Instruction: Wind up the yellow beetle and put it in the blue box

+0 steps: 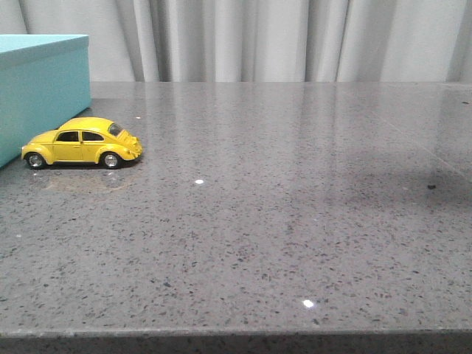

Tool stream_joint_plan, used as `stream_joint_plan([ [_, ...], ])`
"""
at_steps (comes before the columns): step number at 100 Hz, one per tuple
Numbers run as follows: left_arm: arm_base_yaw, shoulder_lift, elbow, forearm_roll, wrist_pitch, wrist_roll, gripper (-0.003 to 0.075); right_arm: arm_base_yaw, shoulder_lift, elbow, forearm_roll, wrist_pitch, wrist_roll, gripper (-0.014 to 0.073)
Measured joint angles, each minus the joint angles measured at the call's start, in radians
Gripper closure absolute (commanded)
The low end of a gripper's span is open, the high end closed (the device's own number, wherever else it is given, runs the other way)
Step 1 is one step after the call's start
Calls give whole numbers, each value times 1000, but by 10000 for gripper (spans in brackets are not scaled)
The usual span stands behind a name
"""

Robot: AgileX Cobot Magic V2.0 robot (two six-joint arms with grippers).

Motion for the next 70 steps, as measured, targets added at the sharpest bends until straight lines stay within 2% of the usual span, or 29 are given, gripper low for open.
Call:
stream_joint_plan([
  [21, -80, 231, -232, -61, 177, 233, 161, 2, -66, 4, -2, -1, 0, 76],
  [44, -205, 521, -518, -63, 392, 441, 162, 3, -113, 4, -4, -10, -2, 76],
  [70, -321, 783, -736, -41, 598, 558, 162, 3, -135, 4, -4, -19, -2, 76],
])
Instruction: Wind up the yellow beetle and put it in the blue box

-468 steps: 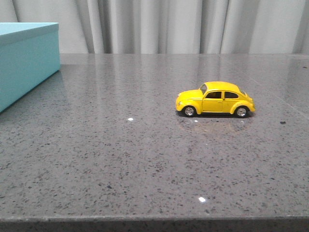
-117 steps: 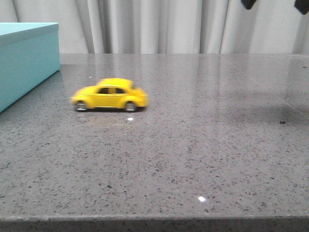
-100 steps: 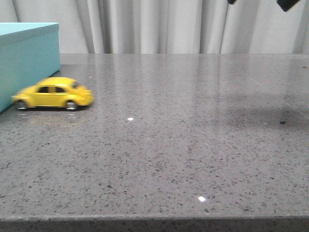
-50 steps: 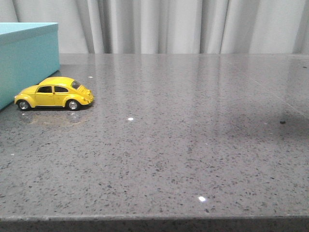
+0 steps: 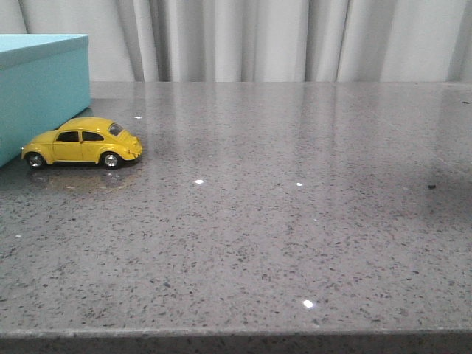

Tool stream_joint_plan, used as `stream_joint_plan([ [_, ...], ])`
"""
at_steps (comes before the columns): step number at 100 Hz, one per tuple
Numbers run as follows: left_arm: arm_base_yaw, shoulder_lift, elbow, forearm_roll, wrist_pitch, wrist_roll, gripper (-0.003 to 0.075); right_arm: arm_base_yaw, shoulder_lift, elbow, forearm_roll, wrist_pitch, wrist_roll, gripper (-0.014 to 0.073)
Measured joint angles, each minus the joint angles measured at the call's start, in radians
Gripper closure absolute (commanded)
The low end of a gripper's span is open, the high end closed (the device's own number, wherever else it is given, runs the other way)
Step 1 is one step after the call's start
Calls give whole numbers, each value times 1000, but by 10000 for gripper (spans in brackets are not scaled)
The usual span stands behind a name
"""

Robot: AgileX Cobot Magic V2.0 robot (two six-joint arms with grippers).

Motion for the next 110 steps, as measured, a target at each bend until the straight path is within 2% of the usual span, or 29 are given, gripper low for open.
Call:
stream_joint_plan([
  [29, -77, 162, -18, 113, 60, 50, 164, 0, -8, 0, 0, -6, -2, 76],
  [76, -82, 325, -25, 170, 54, 61, 171, 0, -8, 0, 0, -12, -2, 76],
  [86, -82, 339, -25, 174, 54, 61, 245, 0, -8, 0, 0, -16, -4, 76],
  [110, -82, 343, -26, 174, 64, 61, 542, 0, -8, 0, 0, -16, -4, 76],
])
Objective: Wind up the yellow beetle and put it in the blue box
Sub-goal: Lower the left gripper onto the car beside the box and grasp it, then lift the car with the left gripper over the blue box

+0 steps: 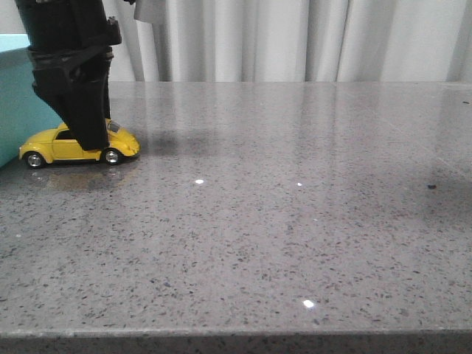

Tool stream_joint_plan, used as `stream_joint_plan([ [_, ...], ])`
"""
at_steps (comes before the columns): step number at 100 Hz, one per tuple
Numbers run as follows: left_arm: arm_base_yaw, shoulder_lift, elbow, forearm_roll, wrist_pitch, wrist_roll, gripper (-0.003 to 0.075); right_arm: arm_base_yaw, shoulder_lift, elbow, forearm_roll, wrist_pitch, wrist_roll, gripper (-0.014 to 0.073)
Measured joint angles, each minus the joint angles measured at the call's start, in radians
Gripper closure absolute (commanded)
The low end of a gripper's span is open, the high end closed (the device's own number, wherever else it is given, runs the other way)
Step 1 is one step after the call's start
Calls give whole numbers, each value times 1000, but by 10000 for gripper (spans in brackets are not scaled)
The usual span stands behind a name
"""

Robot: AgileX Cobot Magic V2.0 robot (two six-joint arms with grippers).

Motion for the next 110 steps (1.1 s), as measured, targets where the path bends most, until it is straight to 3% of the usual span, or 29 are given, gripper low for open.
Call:
stream_joint_plan([
  [14, 0, 0, -12, 2, 22, 0, 629, 0, 0, 0, 0, 0, 0, 76],
  [34, -7, 8, -164, 2, 74, -30, 636, 0, 0, 0, 0, 0, -2, 76],
  [57, -5, 8, -513, 15, 83, -232, 636, 0, 0, 0, 0, 0, -2, 76],
  [69, 23, -3, -618, 50, 90, -377, 636, 0, 0, 0, -2, 0, -2, 76],
  [94, 198, -29, -635, 91, 103, -628, 636, 0, 0, 0, -2, 0, -5, 76],
  [110, 299, -29, -557, 95, 104, -758, 636, 0, 0, 0, -2, 0, -5, 76],
])
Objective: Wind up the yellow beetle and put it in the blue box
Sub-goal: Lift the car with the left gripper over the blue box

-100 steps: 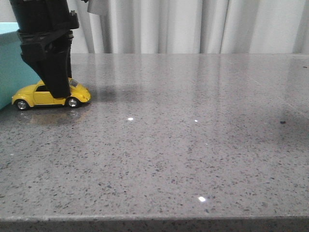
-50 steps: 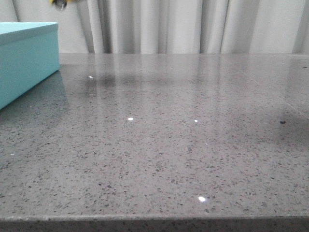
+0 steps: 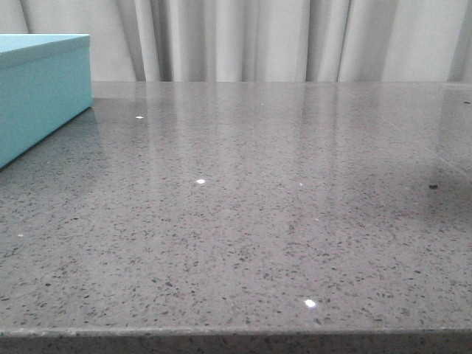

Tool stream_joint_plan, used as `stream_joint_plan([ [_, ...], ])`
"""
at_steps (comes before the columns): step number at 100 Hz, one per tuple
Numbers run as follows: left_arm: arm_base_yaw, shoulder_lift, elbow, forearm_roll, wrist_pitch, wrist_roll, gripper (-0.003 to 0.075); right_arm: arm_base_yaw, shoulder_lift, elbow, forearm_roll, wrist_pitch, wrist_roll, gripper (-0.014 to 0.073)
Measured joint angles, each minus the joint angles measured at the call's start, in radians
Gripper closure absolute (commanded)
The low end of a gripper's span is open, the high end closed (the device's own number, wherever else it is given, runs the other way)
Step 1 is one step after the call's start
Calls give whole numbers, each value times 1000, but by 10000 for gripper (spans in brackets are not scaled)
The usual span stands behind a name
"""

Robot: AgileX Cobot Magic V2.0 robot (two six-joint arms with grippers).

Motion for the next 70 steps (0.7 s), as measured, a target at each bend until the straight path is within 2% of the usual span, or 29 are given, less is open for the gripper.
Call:
stream_joint_plan([
  [36, 139, 0, 337, 0, -6, -47, 621, 0, 0, 0, 0, -21, -2, 76],
  [52, 170, 0, 438, 0, -25, -49, 510, 0, 0, 0, 0, -37, -2, 76],
  [70, 176, 0, 463, -4, -48, -49, 351, 0, 0, 0, 0, -37, -2, 76],
])
